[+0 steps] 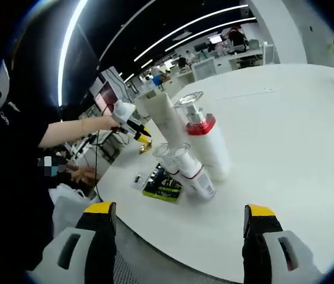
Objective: Arrange the skincare products in the storage area until every visible bottle or jar stands upright without overlapping.
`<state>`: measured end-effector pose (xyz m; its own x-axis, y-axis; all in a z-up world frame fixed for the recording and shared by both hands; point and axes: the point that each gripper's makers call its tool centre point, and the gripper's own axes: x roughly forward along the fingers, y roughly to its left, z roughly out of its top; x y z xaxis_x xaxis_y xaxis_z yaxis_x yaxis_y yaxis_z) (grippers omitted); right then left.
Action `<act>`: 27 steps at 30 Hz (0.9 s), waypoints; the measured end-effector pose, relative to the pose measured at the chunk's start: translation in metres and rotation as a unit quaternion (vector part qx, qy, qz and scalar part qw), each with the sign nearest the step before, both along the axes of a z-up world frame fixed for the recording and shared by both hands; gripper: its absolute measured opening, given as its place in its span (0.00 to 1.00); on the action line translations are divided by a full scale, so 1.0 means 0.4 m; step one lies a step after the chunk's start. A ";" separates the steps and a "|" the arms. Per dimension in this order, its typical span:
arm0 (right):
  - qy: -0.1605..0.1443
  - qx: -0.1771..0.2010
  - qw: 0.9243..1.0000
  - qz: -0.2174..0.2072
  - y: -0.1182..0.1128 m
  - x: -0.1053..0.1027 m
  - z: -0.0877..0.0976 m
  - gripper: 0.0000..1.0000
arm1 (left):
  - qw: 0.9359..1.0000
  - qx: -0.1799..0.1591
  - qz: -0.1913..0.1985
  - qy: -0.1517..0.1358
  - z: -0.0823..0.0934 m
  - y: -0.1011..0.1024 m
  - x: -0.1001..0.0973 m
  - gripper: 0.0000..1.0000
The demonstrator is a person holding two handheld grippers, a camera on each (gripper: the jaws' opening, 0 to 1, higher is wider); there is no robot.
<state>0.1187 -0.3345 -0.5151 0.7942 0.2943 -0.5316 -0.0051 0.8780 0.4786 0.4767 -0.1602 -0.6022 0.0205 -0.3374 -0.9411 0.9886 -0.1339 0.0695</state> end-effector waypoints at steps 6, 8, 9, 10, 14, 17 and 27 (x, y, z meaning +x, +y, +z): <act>0.001 0.005 1.000 -0.006 -0.005 0.001 -0.001 0.92 | 0.998 0.043 -0.020 0.042 -0.035 0.012 0.033 0.16; 0.003 0.006 1.000 -0.006 -0.006 0.000 -0.003 0.92 | 0.997 0.050 -0.038 0.044 -0.035 0.015 0.027 0.16; 0.004 0.006 1.000 -0.006 -0.006 0.000 -0.004 0.92 | 0.997 0.051 -0.035 0.043 -0.036 0.004 0.033 0.15; 0.004 0.005 1.000 -0.006 -0.006 0.000 -0.005 0.92 | 0.997 0.050 -0.036 0.042 -0.036 0.001 0.036 0.15; 0.005 0.005 1.000 -0.005 -0.005 0.002 -0.007 0.92 | 0.998 0.055 -0.029 0.031 -0.047 0.031 0.064 0.02; 0.004 0.004 1.000 -0.002 -0.001 0.002 -0.005 0.92 | 0.998 0.046 0.018 0.026 -0.054 0.033 0.070 0.02; -0.018 0.007 1.000 0.022 0.051 0.016 0.034 0.92 | 0.986 -0.065 0.136 0.065 0.026 0.043 0.021 0.02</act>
